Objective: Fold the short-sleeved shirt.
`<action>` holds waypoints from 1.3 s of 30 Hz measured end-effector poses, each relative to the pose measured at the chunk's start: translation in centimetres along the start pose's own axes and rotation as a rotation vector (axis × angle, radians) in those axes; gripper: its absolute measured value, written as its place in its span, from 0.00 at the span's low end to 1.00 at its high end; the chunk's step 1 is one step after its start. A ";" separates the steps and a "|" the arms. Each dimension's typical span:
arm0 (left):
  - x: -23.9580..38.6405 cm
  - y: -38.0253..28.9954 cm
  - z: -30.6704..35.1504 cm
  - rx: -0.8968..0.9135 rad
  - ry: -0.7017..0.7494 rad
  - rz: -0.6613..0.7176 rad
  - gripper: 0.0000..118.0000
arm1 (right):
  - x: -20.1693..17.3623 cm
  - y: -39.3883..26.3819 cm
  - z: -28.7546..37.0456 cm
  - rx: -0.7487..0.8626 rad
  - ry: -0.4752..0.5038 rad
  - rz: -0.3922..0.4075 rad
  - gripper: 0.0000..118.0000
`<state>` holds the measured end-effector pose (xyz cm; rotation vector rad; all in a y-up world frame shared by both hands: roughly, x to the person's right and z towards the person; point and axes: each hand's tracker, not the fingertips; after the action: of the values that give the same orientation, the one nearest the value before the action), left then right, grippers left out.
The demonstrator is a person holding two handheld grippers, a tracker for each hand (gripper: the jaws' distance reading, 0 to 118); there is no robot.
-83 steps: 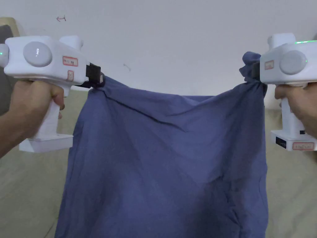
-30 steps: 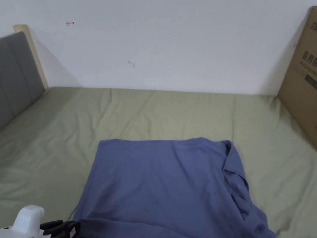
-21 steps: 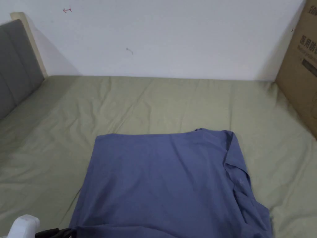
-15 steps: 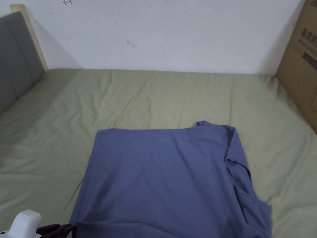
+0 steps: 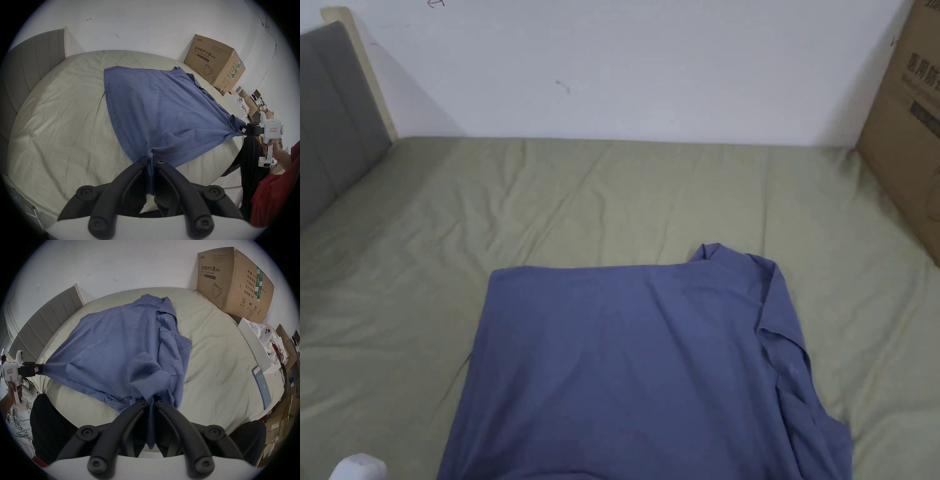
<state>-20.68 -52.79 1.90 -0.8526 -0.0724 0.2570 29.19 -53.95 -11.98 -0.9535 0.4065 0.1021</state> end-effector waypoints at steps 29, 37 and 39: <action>13.7 3.4 14.3 0.779 0.201 -0.206 0.00 | -5.5 5.7 17.6 0.882 -0.103 0.071 0.45; 9.2 2.1 11.6 0.526 0.178 -0.006 0.00 | -4.5 5.8 18.4 0.877 -0.059 0.064 0.03; 8.1 1.5 9.9 0.449 0.191 0.023 0.00 | -4.4 5.7 18.4 0.864 -0.028 0.085 0.00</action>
<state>-14.81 -42.55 6.98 -0.4284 0.1689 0.2014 29.01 -35.36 -5.34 -0.0839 0.4098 0.0099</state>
